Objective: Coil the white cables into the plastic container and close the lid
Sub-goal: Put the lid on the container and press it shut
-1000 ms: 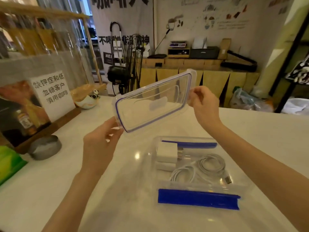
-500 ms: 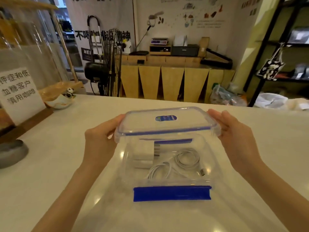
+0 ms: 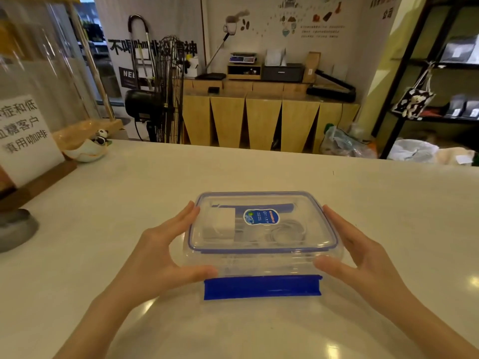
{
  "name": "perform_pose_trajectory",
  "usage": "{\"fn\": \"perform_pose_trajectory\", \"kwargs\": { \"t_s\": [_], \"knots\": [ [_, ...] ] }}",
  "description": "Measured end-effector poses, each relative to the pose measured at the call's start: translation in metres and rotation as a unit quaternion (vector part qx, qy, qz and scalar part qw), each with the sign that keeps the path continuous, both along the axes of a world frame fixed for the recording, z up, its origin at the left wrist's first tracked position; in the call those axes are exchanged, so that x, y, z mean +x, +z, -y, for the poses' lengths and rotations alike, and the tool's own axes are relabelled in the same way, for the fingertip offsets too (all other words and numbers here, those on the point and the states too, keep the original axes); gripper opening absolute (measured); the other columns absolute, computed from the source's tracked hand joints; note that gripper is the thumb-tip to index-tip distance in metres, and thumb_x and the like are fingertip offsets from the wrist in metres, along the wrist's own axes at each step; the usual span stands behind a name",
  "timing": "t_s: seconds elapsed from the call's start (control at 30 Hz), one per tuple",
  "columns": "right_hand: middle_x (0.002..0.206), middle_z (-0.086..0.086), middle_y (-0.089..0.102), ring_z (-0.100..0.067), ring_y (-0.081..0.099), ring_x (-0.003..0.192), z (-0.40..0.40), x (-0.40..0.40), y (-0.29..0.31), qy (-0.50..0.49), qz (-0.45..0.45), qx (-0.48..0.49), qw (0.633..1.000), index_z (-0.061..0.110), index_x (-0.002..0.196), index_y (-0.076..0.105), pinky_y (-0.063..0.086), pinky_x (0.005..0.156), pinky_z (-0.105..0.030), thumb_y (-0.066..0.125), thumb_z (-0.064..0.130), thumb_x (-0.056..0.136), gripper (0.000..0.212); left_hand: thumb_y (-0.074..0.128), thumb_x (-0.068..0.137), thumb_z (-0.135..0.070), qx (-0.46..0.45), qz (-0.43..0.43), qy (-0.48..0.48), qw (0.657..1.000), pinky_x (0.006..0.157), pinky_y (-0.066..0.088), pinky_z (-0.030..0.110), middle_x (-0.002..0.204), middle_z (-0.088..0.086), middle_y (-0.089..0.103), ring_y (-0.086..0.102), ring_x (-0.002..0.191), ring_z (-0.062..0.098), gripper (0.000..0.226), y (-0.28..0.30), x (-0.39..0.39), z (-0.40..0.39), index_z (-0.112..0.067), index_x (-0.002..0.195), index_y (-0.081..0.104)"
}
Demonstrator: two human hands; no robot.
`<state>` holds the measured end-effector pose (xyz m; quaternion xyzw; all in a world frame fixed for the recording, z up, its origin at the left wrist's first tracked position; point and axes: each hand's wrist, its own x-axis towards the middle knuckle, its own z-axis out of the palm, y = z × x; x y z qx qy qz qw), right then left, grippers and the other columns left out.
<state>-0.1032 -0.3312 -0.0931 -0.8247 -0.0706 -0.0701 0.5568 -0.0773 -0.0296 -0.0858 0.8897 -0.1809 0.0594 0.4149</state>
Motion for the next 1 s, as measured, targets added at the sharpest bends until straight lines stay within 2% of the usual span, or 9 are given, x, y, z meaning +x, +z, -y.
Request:
{"fn": "perform_pose_trajectory", "kwargs": {
  "t_s": [0.1, 0.27, 0.43, 0.53, 0.6, 0.73, 0.8, 0.9, 1.0],
  "knots": [
    [0.115, 0.05, 0.045, 0.018, 0.043, 0.114, 0.001, 0.0, -0.004, -0.004, -0.008, -0.006, 1.0, 0.049, 0.124, 0.039, 0.042, 0.094, -0.024, 0.072, 0.072, 0.034, 0.099, 0.061, 0.029, -0.084, -0.003, 0.003, 0.017, 1.0, 0.085, 0.026, -0.007, 0.135, -0.036, 0.021, 0.02, 0.11, -0.036, 0.101, -0.007, -0.005, 0.002, -0.06, 0.119, 0.021],
    [0.114, 0.051, 0.045, 0.017, 0.043, 0.114, 0.002, 0.0, -0.006, -0.01, -0.011, -0.022, 1.0, 0.055, 0.122, 0.038, 0.046, 0.095, -0.032, 0.067, 0.078, 0.033, 0.096, 0.054, 0.032, -0.087, -0.002, 0.014, 0.035, 0.999, 0.091, 0.024, -0.001, 0.137, -0.035, 0.02, 0.018, 0.112, -0.035, 0.1, -0.011, -0.008, 0.005, -0.058, 0.121, 0.019],
    [0.124, 0.045, 0.041, 0.012, 0.042, 0.12, 0.0, -0.003, -0.007, -0.012, -0.003, -0.028, 1.0, 0.051, 0.124, 0.039, 0.043, 0.101, -0.037, 0.068, 0.077, 0.034, 0.098, 0.056, 0.037, -0.086, -0.005, 0.037, 0.035, 0.999, 0.087, 0.021, -0.009, 0.136, -0.033, 0.023, 0.019, 0.114, -0.034, 0.098, -0.014, -0.011, 0.004, -0.055, 0.124, 0.022],
    [0.127, 0.046, 0.034, 0.014, 0.037, 0.122, 0.0, -0.004, -0.011, -0.019, 0.012, -0.055, 0.998, 0.052, 0.125, 0.037, 0.039, 0.104, -0.034, 0.067, 0.076, 0.037, 0.096, 0.057, 0.037, -0.085, -0.007, 0.042, 0.043, 0.998, 0.088, 0.024, -0.008, 0.136, -0.033, 0.025, 0.021, 0.117, -0.031, 0.096, -0.015, -0.014, 0.004, -0.056, 0.123, 0.026],
    [0.129, 0.042, 0.038, 0.012, 0.037, 0.123, 0.0, -0.003, -0.012, -0.018, 0.014, -0.059, 0.998, 0.053, 0.124, 0.037, 0.039, 0.105, -0.035, 0.065, 0.079, 0.036, 0.096, 0.057, 0.037, -0.085, -0.009, 0.046, 0.044, 0.998, 0.091, 0.027, -0.004, 0.137, -0.032, 0.026, 0.023, 0.118, -0.029, 0.096, -0.017, -0.014, 0.004, -0.055, 0.123, 0.028],
    [0.135, 0.024, 0.046, 0.004, 0.042, 0.124, 0.002, -0.003, -0.013, -0.018, 0.023, -0.049, 0.998, 0.046, 0.127, 0.039, 0.041, 0.103, -0.034, 0.065, 0.08, 0.036, 0.1, 0.057, 0.035, -0.085, -0.008, 0.044, 0.049, 0.998, 0.099, 0.033, 0.018, 0.138, -0.03, 0.027, 0.022, 0.118, -0.029, 0.097, -0.016, -0.013, 0.004, -0.056, 0.123, 0.028],
    [0.135, 0.022, 0.047, 0.005, 0.044, 0.121, 0.001, -0.004, -0.013, -0.019, 0.031, -0.044, 0.998, 0.044, 0.127, 0.04, 0.042, 0.098, -0.026, 0.065, 0.079, 0.037, 0.099, 0.057, 0.034, -0.086, -0.008, 0.038, 0.045, 0.998, 0.097, 0.031, 0.016, 0.137, -0.034, 0.026, 0.022, 0.115, -0.032, 0.093, -0.015, -0.012, 0.004, -0.062, 0.119, 0.028],
    [0.135, 0.02, 0.046, 0.004, 0.045, 0.12, 0.0, -0.007, -0.014, -0.035, 0.051, -0.075, 0.995, 0.042, 0.127, 0.041, 0.043, 0.097, -0.023, 0.064, 0.079, 0.038, 0.098, 0.059, 0.034, -0.084, -0.02, 0.027, 0.035, 0.999, 0.094, 0.026, 0.003, 0.135, -0.037, 0.026, 0.022, 0.117, -0.031, 0.087, -0.015, -0.011, 0.001, -0.073, 0.113, 0.026],
    [0.135, 0.032, 0.032, 0.017, 0.028, 0.124, -0.001, -0.009, -0.011, -0.044, 0.104, -0.175, 0.978, 0.043, 0.128, 0.033, 0.028, 0.1, -0.013, 0.062, 0.069, 0.049, 0.088, 0.061, 0.04, -0.08, -0.011, 0.046, 0.03, 0.998, 0.09, 0.024, -0.005, 0.137, -0.038, 0.025, 0.021, 0.123, -0.025, 0.084, -0.014, -0.012, 0.001, -0.068, 0.117, 0.031]
  ]
}}
